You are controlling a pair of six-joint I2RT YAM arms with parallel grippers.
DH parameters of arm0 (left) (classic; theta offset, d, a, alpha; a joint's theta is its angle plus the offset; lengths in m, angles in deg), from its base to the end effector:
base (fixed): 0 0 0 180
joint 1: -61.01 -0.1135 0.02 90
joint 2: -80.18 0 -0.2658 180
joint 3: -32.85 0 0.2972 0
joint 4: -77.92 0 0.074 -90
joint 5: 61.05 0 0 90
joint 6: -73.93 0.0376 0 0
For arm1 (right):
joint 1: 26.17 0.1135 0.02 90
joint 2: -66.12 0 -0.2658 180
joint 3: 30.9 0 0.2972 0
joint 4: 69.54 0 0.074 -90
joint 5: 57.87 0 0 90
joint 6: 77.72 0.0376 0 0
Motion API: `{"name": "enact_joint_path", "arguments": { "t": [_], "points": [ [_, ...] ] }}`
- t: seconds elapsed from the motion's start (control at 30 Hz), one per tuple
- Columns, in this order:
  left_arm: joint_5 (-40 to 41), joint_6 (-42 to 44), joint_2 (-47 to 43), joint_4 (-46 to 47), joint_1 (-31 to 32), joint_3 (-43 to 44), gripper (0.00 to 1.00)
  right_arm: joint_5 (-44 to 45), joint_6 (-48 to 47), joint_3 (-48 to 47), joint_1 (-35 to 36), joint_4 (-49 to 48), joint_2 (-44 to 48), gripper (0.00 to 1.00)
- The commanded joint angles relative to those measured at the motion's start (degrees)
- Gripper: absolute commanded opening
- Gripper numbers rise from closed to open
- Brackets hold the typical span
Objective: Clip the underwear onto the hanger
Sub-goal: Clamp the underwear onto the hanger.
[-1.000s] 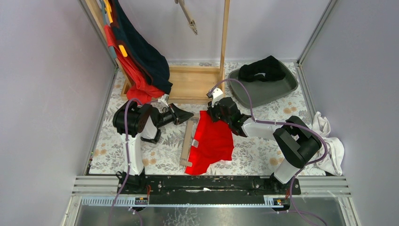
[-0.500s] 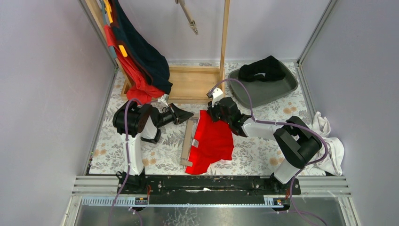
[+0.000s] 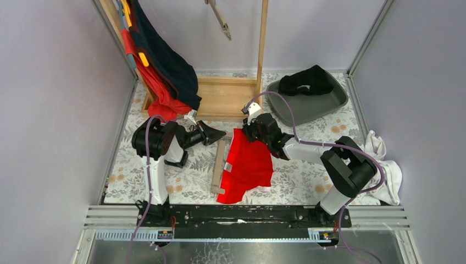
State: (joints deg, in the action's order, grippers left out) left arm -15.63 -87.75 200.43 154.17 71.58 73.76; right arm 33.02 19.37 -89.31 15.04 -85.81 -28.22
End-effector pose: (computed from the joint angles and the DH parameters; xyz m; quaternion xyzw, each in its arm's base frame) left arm 0.2994 -0.0827 0.0456 -0.1168 0.7110 -0.6260 0.2983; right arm 0.2907 0.2538 0.1666 -0.2355 0.7828 0.2299 0.5282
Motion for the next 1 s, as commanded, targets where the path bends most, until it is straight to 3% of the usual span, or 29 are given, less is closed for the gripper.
{"name": "enact_joint_path", "arguments": {
  "t": [0.0, 0.97],
  "points": [
    [-0.2, 0.9, -0.8, 4.1, 0.5, 0.1, 0.0, 0.6, -0.4, -2.0, 0.4, -1.6, 1.5, 0.0],
    [0.7, 0.7, -2.0, 4.1, 4.4, 1.3, 0.0, 0.3, -0.5, -4.0, 0.4, -0.7, -0.1, 0.0]
  ]
}}
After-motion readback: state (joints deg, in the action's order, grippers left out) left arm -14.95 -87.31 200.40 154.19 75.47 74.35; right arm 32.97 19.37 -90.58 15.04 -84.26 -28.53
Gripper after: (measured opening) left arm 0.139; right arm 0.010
